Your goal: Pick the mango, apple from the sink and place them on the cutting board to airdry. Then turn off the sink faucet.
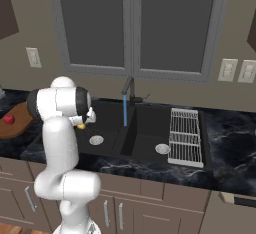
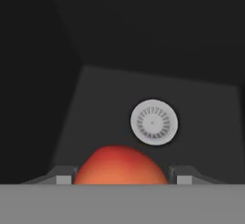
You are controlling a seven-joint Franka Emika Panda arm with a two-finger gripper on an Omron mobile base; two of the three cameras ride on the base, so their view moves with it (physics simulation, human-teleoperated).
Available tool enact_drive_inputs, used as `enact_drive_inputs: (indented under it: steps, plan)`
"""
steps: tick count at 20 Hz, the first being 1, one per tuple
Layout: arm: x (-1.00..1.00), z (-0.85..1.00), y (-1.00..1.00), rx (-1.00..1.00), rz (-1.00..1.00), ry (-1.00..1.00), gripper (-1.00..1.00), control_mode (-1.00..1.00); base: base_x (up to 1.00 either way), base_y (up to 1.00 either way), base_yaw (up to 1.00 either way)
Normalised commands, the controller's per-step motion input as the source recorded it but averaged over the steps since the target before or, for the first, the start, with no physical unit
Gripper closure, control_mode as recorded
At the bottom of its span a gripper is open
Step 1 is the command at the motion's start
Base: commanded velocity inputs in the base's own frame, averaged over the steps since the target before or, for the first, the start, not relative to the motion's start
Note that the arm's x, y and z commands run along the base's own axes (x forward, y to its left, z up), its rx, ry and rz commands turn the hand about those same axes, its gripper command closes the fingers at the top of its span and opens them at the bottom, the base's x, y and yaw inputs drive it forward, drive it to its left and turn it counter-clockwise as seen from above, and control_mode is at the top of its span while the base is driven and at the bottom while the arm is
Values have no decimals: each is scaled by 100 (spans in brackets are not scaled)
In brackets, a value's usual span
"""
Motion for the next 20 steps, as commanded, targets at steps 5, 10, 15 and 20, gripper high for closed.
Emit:
enact_drive_inputs:
  steps: [5, 10, 15, 20]
  plan:
    - [-32, 44, 0, 0, 0, 0, 100, -100, 0, 0, 0]
    - [-30, 40, 0, 0, 0, 0, 100, -100, 0, 0, 0]
    - [-33, 40, 0, 0, 0, 0, 100, -100, 0, 0, 0]
    - [-34, 46, 0, 1, 0, 0, 100, -100, 0, 0, 0]
